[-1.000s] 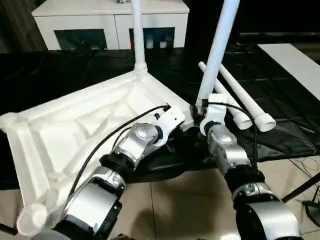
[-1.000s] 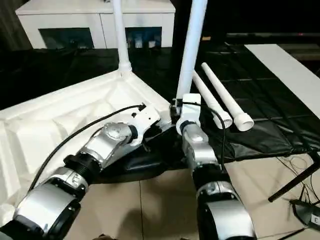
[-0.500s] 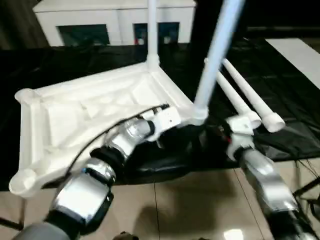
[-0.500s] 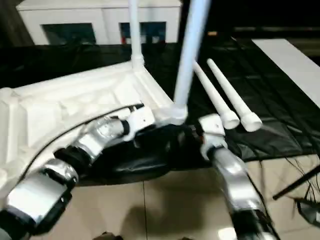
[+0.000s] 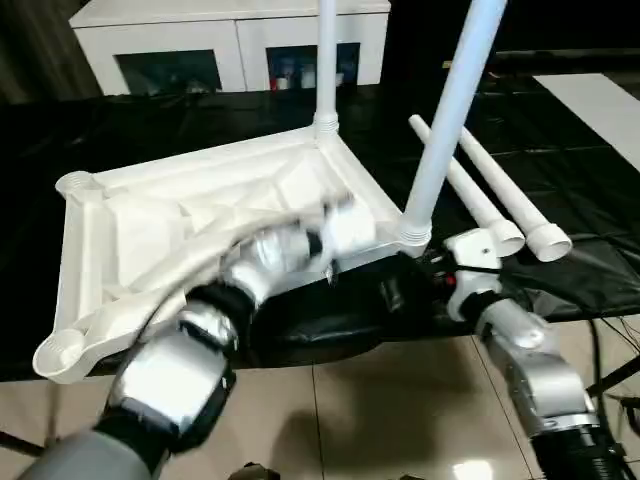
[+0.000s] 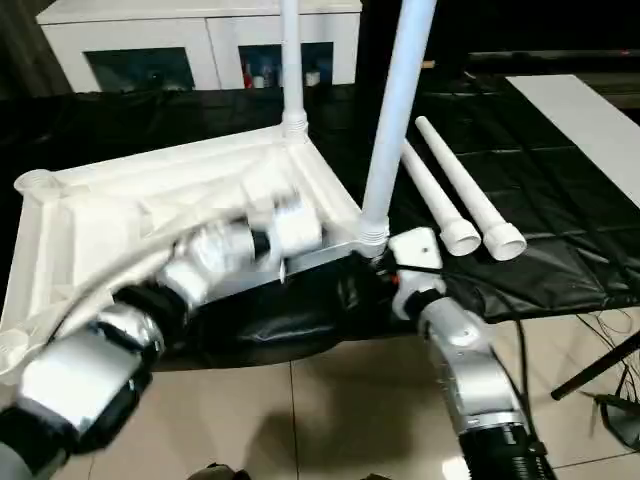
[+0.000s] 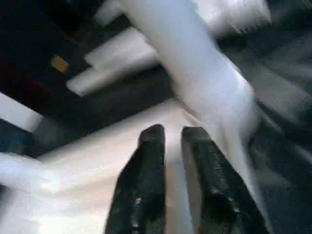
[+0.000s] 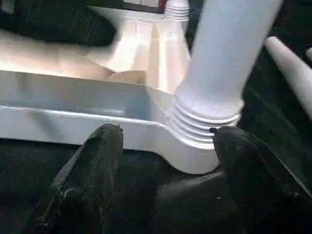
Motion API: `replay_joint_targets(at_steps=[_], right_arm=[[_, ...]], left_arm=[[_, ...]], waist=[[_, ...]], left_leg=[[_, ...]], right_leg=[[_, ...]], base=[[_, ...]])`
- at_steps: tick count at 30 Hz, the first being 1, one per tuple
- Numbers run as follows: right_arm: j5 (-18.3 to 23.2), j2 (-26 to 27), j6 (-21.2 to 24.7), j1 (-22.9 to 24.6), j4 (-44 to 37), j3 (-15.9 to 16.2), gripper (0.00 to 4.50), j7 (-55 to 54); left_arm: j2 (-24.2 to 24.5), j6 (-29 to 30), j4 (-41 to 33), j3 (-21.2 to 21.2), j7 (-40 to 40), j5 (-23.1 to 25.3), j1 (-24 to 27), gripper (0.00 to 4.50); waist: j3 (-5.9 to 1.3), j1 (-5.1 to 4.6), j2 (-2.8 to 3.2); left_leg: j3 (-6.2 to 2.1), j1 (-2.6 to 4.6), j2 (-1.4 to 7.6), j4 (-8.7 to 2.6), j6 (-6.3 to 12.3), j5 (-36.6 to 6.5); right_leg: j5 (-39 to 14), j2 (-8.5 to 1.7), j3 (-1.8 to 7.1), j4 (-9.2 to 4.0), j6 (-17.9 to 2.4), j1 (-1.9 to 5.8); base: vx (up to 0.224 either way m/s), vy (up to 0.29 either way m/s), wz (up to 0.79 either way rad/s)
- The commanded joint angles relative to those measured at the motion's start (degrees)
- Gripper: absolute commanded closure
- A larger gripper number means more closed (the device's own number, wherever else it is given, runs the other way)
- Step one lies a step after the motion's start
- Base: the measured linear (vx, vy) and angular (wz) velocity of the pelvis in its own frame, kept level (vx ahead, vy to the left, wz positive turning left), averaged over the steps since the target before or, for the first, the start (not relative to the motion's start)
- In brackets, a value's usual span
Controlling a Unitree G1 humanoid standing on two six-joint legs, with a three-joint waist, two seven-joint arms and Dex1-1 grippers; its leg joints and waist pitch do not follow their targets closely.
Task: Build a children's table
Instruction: Rotate leg to tighten
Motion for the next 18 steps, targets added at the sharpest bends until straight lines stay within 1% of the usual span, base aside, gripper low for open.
replay_joint_targets(at_steps=[1, 2, 3, 4, 5, 6, 8, 9, 10, 11, 12, 13, 14, 15, 16, 17, 18], right_arm=[[-0.56, 0.22, 0.92, -0.75, -1.50, 0.77, 1.27, 0.66], [-0.77, 0.24, 0.97, -0.84, -1.49, 1.00, 1.27, 0.77], [-0.92, 0.28, 0.92, -0.92, -1.48, 1.38, 1.27, 1.09], [-0.88, 0.38, 0.97, -0.96, -1.54, 1.70, 1.27, 1.45], [-0.79, 0.44, 0.97, -0.98, -1.57, 1.89, 1.27, 1.74], [-0.67, 0.51, 1.00, -1.01, -1.63, 2.09, 1.27, 2.04], [-0.70, 0.51, 0.92, -1.02, -1.69, 2.30, 1.27, 2.31], [-0.59, 0.49, 0.85, -1.06, -1.81, 2.50, 1.27, 2.71], [-0.35, 0.51, 0.80, -1.17, -1.97, 2.68, 1.27, 3.23], [0.01, 0.52, 0.77, -1.37, -1.96, 2.89, 1.27, 4.11], [0.22, 0.42, 0.61, -1.62, -1.87, 3.17, 1.27, 5.00], [0.30, 0.37, 0.45, -1.85, -1.75, 3.38, 1.27, 5.60], [0.30, 0.35, 0.34, -1.99, -1.66, 3.50, 1.27, 5.92], [0.33, 0.39, 0.18, -2.29, -1.31, 3.69, 1.27, 6.40], [0.34, 0.40, 0.16, -2.33, -1.25, 3.72, 1.27, 6.46], [0.33, 0.40, 0.11, -2.42, -1.14, 3.77, 1.27, 6.58], [0.35, 0.41, 0.03, -2.63, -0.87, 3.90, 1.27, 6.86]], left_arm=[[1.16, -0.46, 0.13, 1.45, 0.28, -1.41, 0.19, 3.36], [1.40, -0.32, 0.12, 1.98, -0.06, -1.91, 0.28, 3.05], [1.73, 0.34, -0.38, 2.91, -1.58, -3.15, 0.65, 3.05], [2.27, 2.15, -2.44, 5.04, -5.72, -6.36, 1.82, 3.01], [2.48, 4.81, -4.49, 7.04, -9.52, -9.58, 2.87, 3.00], [2.65, 7.69, -6.61, 9.39, -13.76, -13.14, 3.97, 2.75], [3.21, 11.05, -9.18, 10.62, -17.60, -15.88, 5.20, 2.75], [4.99, 14.12, -12.85, 10.50, -21.08, -17.25, 6.85, 2.75], [7.33, 18.85, -17.53, 10.10, -25.15, -18.91, 8.83, 2.75], [10.79, 23.06, -23.97, 8.81, -30.98, -21.46, 11.68, 2.75], [14.31, 27.72, -29.62, 7.50, -35.77, -23.43, 14.12, 2.75], [17.73, 32.09, -34.66, 6.01, -40.67, -25.71, 16.33, 2.75], [19.78, 34.57, -37.53, 5.07, -43.55, -27.01, 17.60, 2.75], [23.57, 38.83, -42.03, 4.33, -48.53, -29.76, 19.64, 2.75], [24.09, 39.40, -42.66, 4.25, -49.24, -30.15, 19.93, 2.75], [24.73, 40.55, -43.54, 4.41, -50.11, -30.53, 20.34, 2.75], [26.42, 42.92, -45.53, 4.57, -52.36, -31.23, 21.35, 2.75]], waist=[[-4.37, 0.27, -1.47], [-4.43, 0.17, -1.37], [-4.42, 0.16, -1.42], [-4.40, 0.17, -1.63], [-4.38, 0.34, -1.44], [-4.40, 0.44, -1.36], [-4.39, 0.51, -1.48], [-4.37, 0.50, -1.39], [-4.41, 0.44, -1.54], [-4.46, 0.39, -1.33], [-4.26, 0.03, -1.54], [-4.22, 0.13, -1.22], [-4.30, -0.04, -0.75], [-3.96, -0.28, -0.90], [-4.04, 0.01, -0.69], [-3.91, -0.11, -0.63], [-3.87, 0.19, -0.72]], left_leg=[[-0.71, 0.53, 1.81, -3.79, 6.27, -9.67], [-0.71, 0.66, 1.87, -3.79, 6.09, -9.60], [-0.69, 0.74, 1.91, -3.80, 6.02, -9.61], [-0.60, 0.76, 1.90, -3.82, 5.97, -9.62], [-0.56, 0.74, 1.92, -3.84, 5.93, -9.26], [-0.54, 0.80, 2.08, -3.87, 5.88, -9.15], [-0.42, 0.95, 2.16, -3.93, 5.77, -9.20], [-0.46, 0.94, 2.29, -4.00, 5.80, -9.16], [-0.43, 1.00, 2.44, -4.05, 5.73, -9.33], [-0.67, 0.77, 2.59, -4.18, 5.67, -8.71], [-0.43, 0.62, 2.40, -4.23, 5.82, -8.66], [-0.46, 1.06, 2.57, -4.31, 5.19, -9.36], [-0.48, 1.26, 2.76, -4.55, 4.07, -9.69], [-0.17, 1.62, 2.58, -4.62, 3.03, -11.17], [-0.26, 1.81, 2.69, -4.72, 2.36, -11.81], [-0.09, 1.79, 2.61, -4.83, 2.07, -12.41], [0.02, 2.27, 2.61, -4.86, 0.98, -13.79]], right_leg=[[-6.42, -2.89, 2.56, -4.00, -13.99, 3.62], [-7.09, -2.84, 2.62, -4.04, -13.67, 3.47], [-7.26, -2.81, 2.64, -4.09, -13.63, 3.35], [-7.48, -2.79, 2.69, -4.15, -13.72, 3.27], [-7.63, -2.90, 2.70, -4.01, -14.32, 3.23], [-7.29, -2.98, 2.74, -3.81, -15.09, 3.16], [-7.03, -2.99, 2.77, -3.68, -15.73, 3.05], [-6.68, -2.95, 2.83, -3.48, -16.01, 2.99], [-6.61, -2.94, 2.86, -3.28, -15.97, 3.01], [-6.56, -3.20, 2.91, -2.91, -15.78, 3.25], [-6.91, -2.80, 2.94, -3.16, -15.42, 2.97], [-7.89, -2.90, 3.08, -3.05, -15.39, 2.66], [-8.42, -2.81, 3.12, -2.73, -15.23, 2.57], [-9.05, -2.33, 3.21, -3.00, -15.09, 2.08], [-9.48, -2.53, 3.26, -2.90, -15.11, 2.16], [-10.03, -2.31, 3.33, -3.06, -14.95, 1.96], [-10.61, -2.31, 3.39, -3.18, -14.75, 1.75]], base=[[0.000, 0.000, 0.00], [0.000, 0.000, 0.00], [0.000, 0.000, 0.00], [0.000, 0.000, 0.00], [0.000, 0.000, 0.00], [0.000, 0.000, 0.00], [0.000, 0.000, 0.00], [0.000, 0.000, 0.00], [0.000, 0.000, 0.00], [0.000, 0.000, 0.00], [0.000, 0.000, 0.00], [0.000, 0.000, 0.00], [0.000, 0.000, 0.00], [0.000, 0.000, 0.00], [0.000, 0.000, 0.00], [0.000, 0.000, 0.00], [0.000, 0.000, 0.00]])
